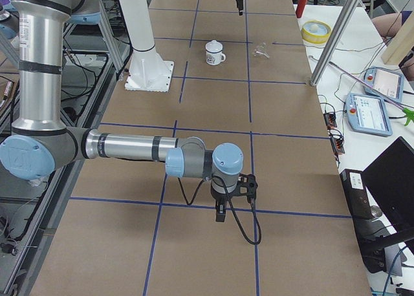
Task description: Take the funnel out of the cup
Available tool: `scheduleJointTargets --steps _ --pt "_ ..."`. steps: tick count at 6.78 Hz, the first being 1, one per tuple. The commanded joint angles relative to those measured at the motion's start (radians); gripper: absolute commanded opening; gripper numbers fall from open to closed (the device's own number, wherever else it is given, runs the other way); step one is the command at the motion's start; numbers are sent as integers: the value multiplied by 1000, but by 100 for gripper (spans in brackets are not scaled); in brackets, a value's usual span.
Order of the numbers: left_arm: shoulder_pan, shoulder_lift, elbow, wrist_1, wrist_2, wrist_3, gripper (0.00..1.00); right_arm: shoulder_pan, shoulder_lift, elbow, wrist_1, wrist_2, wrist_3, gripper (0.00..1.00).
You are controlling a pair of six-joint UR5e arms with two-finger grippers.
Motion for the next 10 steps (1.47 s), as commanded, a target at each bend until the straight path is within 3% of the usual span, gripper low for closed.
scheduleJointTargets --steps 1,2,3,4,7,10 --pt "-220 106 76 -6 -115 401 100 0 0 0 0 0 0 100" --pt "-305 193 95 -11 -140 608 100 0 0 0 0 0 0 100" --pt "-423 234 159 -11 -143 807 100 0 0 0 0 0 0 100" --pt "-500 239 260 4 -206 957 100 0 0 0 0 0 0 100" --pt "-586 347 281 -19 -251 997 100 0 0 0 0 0 0 100" --pt "-588 306 287 4 -254 960 100 0 0 0 0 0 0 100"
